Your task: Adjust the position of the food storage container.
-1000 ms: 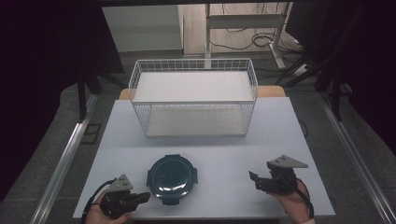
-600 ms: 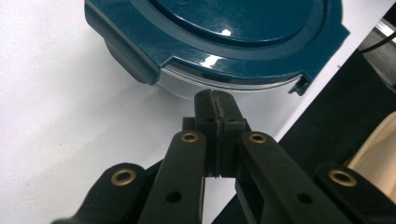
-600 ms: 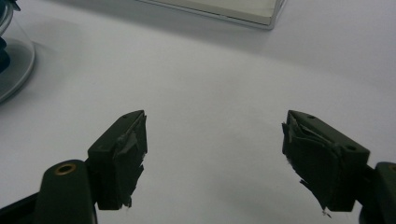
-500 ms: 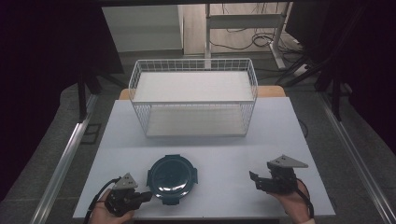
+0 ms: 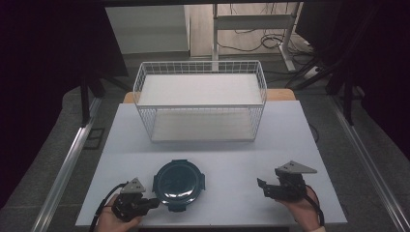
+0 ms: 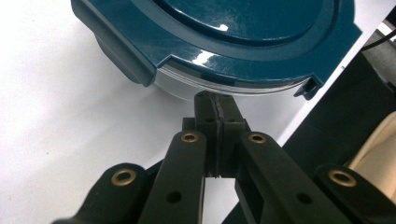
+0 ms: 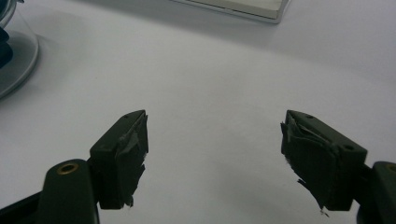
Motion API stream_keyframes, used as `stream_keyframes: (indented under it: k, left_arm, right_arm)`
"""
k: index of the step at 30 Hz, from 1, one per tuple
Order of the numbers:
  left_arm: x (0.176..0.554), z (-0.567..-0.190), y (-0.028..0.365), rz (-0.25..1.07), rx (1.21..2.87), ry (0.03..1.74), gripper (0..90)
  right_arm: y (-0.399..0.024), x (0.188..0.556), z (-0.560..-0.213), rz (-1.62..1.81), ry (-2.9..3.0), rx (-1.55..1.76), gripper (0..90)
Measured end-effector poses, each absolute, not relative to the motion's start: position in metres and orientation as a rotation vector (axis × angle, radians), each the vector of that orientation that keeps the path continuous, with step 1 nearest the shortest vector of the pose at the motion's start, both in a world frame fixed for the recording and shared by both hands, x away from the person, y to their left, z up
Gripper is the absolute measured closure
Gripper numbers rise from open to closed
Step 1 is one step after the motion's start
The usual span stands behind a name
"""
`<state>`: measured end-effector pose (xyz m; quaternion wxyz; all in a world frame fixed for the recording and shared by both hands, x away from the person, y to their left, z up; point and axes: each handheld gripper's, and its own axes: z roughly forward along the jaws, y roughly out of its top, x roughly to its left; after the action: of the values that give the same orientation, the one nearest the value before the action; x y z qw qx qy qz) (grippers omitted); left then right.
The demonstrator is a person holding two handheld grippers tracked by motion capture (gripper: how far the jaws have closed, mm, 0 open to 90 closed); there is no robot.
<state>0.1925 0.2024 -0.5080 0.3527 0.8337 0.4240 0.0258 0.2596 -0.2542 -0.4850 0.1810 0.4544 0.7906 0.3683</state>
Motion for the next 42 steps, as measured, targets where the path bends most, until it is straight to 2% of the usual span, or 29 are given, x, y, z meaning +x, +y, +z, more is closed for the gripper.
stream_keyframes:
  k: [16,42]
  left_arm:
    - [0.211,-0.506,0.183,0.064,2.159,1.083,90.0]
    - [0.247,-0.510,0.151,-0.028,2.104,1.069,90.0]
  right_arm:
    - [-0.257,0.260,-0.483,1.053,2.225,1.288,22.9]
    - [-0.259,0.260,-0.484,1.043,2.223,1.298,23.0]
